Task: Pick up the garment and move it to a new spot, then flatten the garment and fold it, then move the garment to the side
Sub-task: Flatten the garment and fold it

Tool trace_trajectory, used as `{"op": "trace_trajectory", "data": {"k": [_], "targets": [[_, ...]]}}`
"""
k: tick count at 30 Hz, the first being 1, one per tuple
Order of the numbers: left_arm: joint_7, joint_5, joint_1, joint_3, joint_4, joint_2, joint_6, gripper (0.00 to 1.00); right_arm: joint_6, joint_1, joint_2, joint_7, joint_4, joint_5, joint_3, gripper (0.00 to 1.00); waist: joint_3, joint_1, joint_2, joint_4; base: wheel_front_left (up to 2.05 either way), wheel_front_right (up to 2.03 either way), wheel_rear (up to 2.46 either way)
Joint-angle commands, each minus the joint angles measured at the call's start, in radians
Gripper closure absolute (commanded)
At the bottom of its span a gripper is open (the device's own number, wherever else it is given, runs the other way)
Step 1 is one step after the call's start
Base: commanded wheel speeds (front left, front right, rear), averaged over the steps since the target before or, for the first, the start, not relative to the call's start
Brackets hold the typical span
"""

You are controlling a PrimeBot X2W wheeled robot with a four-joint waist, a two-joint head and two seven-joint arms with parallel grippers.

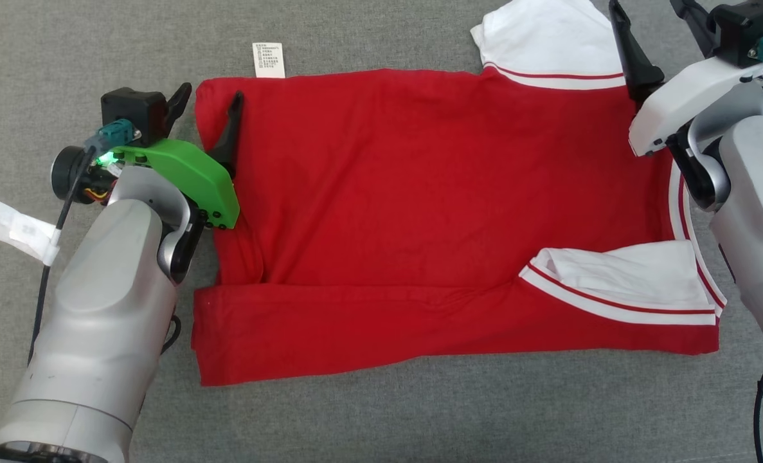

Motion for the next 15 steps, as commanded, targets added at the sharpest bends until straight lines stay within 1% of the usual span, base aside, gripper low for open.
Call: {"op": "trace_trajectory", "data": {"k": [1,6,12,13,14,15], "targets": [[-0.013,-0.013,-0.026,-0.006,0.019,0.007,-0.003,0.0,0.0,-0.019,-0.002,-0.012,0.017,0.01,0.012,0.0,0.009,-0.0002,0.0,-0.003,0.0,0.0,0.0],[-0.028,-0.049,-0.067,-0.036,0.095,0.006,-0.003,0.0,0.0,-0.05,-0.005,-0.029,0.069,0.034,0.057,0.0,0.02,-0.0002,0.0,-0.013,0.0,0.0,0.0],[-0.023,-0.096,-0.105,-0.075,0.157,-0.013,-0.003,0.0,0.0,-0.083,-0.011,-0.044,0.117,0.053,0.101,0.0,0.029,-0.0002,0.0,-0.014,0.0,0.0,0.0],[-0.023,-0.098,-0.11,-0.081,0.168,-0.013,-0.003,0.24,0.0,-0.087,-0.011,-0.044,0.123,0.056,0.109,0.0,0.029,-0.0002,0.0,-0.013,0.0,0.0,0.0],[-0.03,-0.1,-0.114,-0.091,0.176,-0.014,-0.003,0.66,0.0,-0.092,-0.011,-0.046,0.131,0.057,0.118,0.0,0.029,-0.0002,0.0,-0.012,0.0,0.0,0.0],[-0.038,-0.104,-0.115,-0.098,0.18,-0.016,-0.003,1.0,0.0,-0.097,-0.013,-0.045,0.138,0.059,0.124,0.0,0.028,-0.0002,0.0,-0.01,0.0,0.0,0.0]]}}
